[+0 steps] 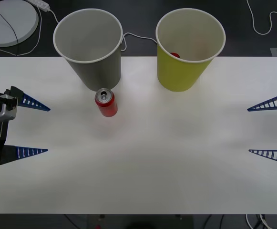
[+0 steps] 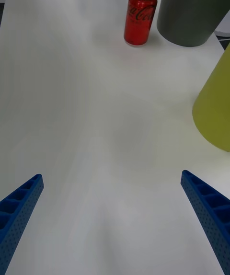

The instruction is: Put the can into the green bin and the plastic bottle into the gray bin

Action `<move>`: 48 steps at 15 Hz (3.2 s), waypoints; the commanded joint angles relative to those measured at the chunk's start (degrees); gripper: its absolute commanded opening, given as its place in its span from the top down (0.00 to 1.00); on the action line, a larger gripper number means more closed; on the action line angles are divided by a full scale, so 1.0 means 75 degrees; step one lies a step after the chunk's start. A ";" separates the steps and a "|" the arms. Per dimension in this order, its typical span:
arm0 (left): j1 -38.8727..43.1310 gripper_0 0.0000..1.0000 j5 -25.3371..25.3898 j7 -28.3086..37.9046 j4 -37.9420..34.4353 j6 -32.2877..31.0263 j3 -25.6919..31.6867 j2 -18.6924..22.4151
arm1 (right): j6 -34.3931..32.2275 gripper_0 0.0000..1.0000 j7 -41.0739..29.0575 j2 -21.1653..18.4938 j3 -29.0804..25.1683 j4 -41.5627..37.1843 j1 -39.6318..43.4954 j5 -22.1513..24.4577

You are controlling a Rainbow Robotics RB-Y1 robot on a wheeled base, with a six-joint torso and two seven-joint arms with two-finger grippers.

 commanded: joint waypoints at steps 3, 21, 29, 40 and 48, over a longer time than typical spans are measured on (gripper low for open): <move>0.0000 0.00 0.0000 0.0000 0.0000 0.0000 0.0000 0.0000 | 0.0000 0.00 0.0000 0.0000 0.0000 0.0000 0.0000 0.0000; 0.2144 0.00 -0.1219 0.4172 -0.1863 0.3727 -0.0410 0.0023 | 0.0000 0.00 0.0000 0.0000 0.0000 0.0000 0.0000 0.0000; 0.2402 0.00 -0.3996 0.7078 -0.2004 0.7125 -0.2473 0.0023 | 0.0000 0.00 0.0000 0.0000 0.0000 0.0000 0.0000 0.0000; 0.2180 0.00 -0.6340 0.7922 -0.0633 0.9973 -0.4137 -0.1078 | 0.0000 0.00 0.0000 0.0000 0.0000 0.0000 0.0000 0.0000; 0.1230 0.00 -0.6480 0.7887 0.1195 1.2516 -0.5812 -0.1289 | 0.0000 0.00 0.0000 0.0000 0.0000 0.0000 0.0000 0.0000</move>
